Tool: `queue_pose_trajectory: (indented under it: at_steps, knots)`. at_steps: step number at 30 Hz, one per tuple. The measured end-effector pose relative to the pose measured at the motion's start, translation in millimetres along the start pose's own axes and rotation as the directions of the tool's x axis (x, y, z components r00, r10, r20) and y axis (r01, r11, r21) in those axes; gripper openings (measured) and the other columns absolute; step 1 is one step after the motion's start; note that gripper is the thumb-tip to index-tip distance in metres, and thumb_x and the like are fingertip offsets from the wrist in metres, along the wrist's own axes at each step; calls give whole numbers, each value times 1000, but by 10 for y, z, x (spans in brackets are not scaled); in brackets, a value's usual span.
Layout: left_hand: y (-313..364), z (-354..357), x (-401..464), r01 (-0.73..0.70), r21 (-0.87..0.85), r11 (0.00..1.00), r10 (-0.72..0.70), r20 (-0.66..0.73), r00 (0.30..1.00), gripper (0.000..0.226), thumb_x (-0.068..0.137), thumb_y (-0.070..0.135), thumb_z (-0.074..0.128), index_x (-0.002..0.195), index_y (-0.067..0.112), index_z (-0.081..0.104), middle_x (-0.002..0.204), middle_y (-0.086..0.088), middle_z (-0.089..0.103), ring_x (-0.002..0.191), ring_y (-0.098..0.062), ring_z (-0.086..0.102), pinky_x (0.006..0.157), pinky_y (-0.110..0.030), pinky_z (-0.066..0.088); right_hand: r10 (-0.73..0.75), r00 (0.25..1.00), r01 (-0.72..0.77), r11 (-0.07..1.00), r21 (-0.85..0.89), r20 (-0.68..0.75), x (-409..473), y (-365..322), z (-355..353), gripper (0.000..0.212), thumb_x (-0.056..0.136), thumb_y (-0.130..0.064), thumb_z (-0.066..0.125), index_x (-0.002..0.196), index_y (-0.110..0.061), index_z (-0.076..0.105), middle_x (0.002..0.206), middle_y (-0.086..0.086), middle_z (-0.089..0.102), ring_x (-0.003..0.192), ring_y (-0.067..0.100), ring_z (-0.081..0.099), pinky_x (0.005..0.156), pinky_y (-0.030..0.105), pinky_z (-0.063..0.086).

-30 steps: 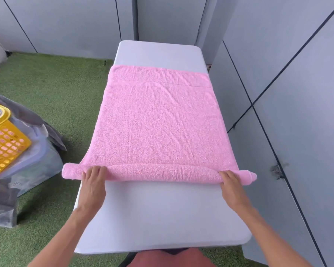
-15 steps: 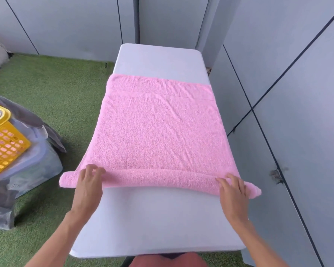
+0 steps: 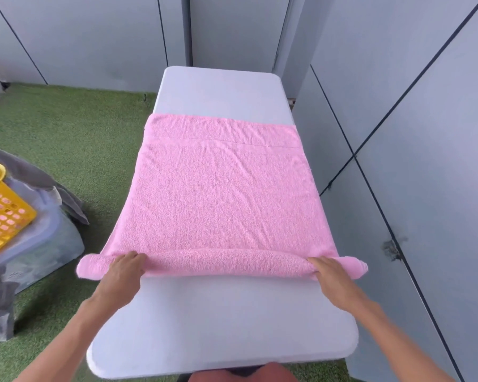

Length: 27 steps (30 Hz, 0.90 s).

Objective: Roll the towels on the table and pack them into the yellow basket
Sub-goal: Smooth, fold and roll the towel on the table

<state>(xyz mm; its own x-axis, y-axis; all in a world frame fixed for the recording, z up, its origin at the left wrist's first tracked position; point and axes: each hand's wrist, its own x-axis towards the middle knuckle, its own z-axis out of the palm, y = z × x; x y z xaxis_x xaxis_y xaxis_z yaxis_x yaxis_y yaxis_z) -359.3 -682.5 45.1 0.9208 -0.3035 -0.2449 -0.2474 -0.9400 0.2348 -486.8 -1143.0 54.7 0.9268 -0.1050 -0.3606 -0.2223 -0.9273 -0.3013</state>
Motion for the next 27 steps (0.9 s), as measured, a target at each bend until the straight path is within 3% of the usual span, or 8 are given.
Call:
queue_pose_trajectory:
  at_steps: [2, 4, 7, 11, 16, 21, 24, 27]
  knots:
    - [2, -190, 76, 49, 47, 998, -60, 258, 964, 27, 99, 16, 45, 124, 9, 53, 125, -5, 54, 120, -26, 50, 96, -30, 34, 75, 963, -100, 992, 82, 260, 52, 6, -189, 44, 96, -5, 37, 134, -23, 47, 129, 1, 53, 113, 21, 51, 92, 29, 41]
    - [-14, -276, 137, 142, -81, 986, -106, 347, 932, 37, 100, 17, 45, 136, 8, 46, 136, -6, 49, 125, -24, 47, 95, -24, 33, 133, 950, -185, 969, 166, 284, 136, -14, -246, 43, 94, -6, 42, 134, -22, 48, 133, -1, 51, 114, 20, 52, 88, 26, 42]
    - [-17, -142, 92, 144, -246, 959, -152, -13, 988, 31, 91, 2, 54, 122, 6, 61, 115, -18, 58, 102, -37, 55, 89, -39, 41, 217, 961, -189, 968, 165, -173, 160, -142, -90, 36, 88, -3, 53, 116, -25, 60, 118, 2, 57, 110, 25, 52, 91, 39, 43]
    - [167, 172, -223, 27, 9, 1000, -22, -353, 935, 29, 88, 8, 49, 114, 10, 61, 107, -13, 55, 93, -36, 51, 82, -49, 43, 129, 850, -162, 987, -21, -511, 6, -317, 267, 25, 92, -19, 51, 113, -19, 65, 116, 4, 55, 112, 30, 49, 94, 46, 40]
    - [156, 509, -375, -30, 45, 999, 41, -285, 958, 67, 84, 23, 69, 139, -1, 40, 136, -21, 43, 132, -43, 37, 107, -57, 26, -4, 923, -20, 998, -58, -384, -74, -228, 518, 61, 87, -16, 64, 143, -12, 39, 145, 5, 35, 141, 29, 23, 116, 46, 22]
    - [117, 281, -46, -4, 19, 1000, 8, -214, 977, 36, 72, -7, 71, 103, 5, 57, 94, -10, 55, 92, -36, 53, 81, -49, 40, 12, 954, -19, 1000, -20, -301, 195, -178, 278, 64, 71, 18, 53, 128, -11, 51, 119, 4, 52, 118, 31, 45, 102, 31, 25]
    - [115, 44, 71, 72, 70, 995, -72, -7, 997, 16, 86, 1, 54, 100, 9, 57, 97, -7, 54, 98, -34, 55, 77, -38, 36, -42, 981, 21, 993, -113, -189, 192, -173, 127, 62, 76, 16, 42, 132, -11, 45, 121, 5, 50, 118, 27, 41, 101, 30, 26]
    - [130, -203, 216, 66, 99, 993, -95, 320, 943, 29, 95, 10, 42, 120, 5, 54, 124, -9, 56, 118, -27, 51, 92, -30, 37, 1, 997, 10, 991, -135, 80, 188, -171, -96, 55, 85, 7, 36, 137, -13, 40, 129, 5, 48, 121, 25, 42, 103, 32, 32]
